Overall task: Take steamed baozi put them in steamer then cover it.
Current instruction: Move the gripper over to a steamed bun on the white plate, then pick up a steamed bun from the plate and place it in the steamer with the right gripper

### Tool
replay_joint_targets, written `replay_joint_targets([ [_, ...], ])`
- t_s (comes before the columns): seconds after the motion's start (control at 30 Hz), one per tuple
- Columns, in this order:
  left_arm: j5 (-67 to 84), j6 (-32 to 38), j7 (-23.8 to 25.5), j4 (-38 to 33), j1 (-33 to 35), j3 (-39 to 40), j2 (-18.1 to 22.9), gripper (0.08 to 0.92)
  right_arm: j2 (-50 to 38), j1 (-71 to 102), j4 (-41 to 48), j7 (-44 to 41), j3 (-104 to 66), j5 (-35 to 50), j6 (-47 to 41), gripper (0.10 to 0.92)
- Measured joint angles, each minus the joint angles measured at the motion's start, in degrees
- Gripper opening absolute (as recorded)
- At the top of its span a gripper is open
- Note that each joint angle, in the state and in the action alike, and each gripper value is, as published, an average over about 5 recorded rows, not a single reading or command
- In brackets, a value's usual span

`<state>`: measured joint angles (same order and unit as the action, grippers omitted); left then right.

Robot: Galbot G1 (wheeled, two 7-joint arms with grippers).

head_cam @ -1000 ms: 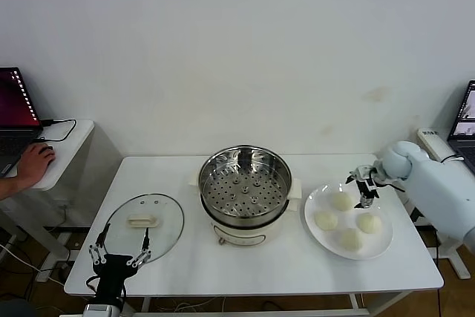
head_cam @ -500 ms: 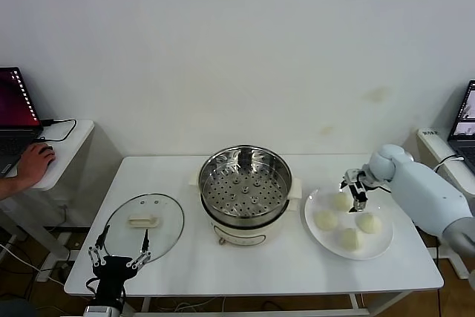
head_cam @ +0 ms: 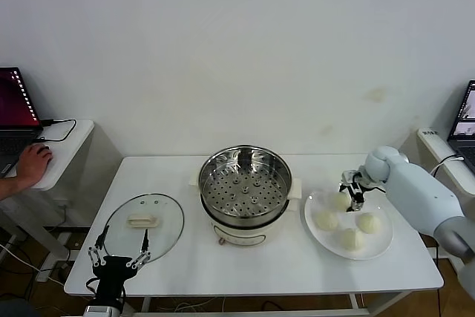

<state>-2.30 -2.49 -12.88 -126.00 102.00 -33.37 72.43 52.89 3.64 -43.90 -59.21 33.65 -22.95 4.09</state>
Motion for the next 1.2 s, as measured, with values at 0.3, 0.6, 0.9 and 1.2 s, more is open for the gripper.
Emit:
replay_joint_targets([
  [0.3, -0.1, 0.0, -0.1, -0.3, 0.0, 0.1, 0.1, 0.823, -0.8, -0.6, -1.0, 0.3, 0.4, 0.9, -0.1, 0.584],
  [0.6, 0.0, 0.0, -0.1, -0.6, -0.4, 0.2, -0.5, 0.823, -4.2, -4.7, -6.3, -0.7, 3.4, 5.7, -1.4, 0.577],
  [0.9, 0.5, 0.0, -0.1, -0.8, -0.7, 0.3, -1.2, 0.823, -7.6, -16.6, -14.5, -2.1, 11.6, 15.0, -3.3, 0.584],
  [1.2, 1.4, 0.2, -0.6, -1.2, -0.8, -0.3, -1.9, 0.823, -5.3, -30.4, -21.4, -1.2, 22.5, 25.7, -4.2, 0.585],
])
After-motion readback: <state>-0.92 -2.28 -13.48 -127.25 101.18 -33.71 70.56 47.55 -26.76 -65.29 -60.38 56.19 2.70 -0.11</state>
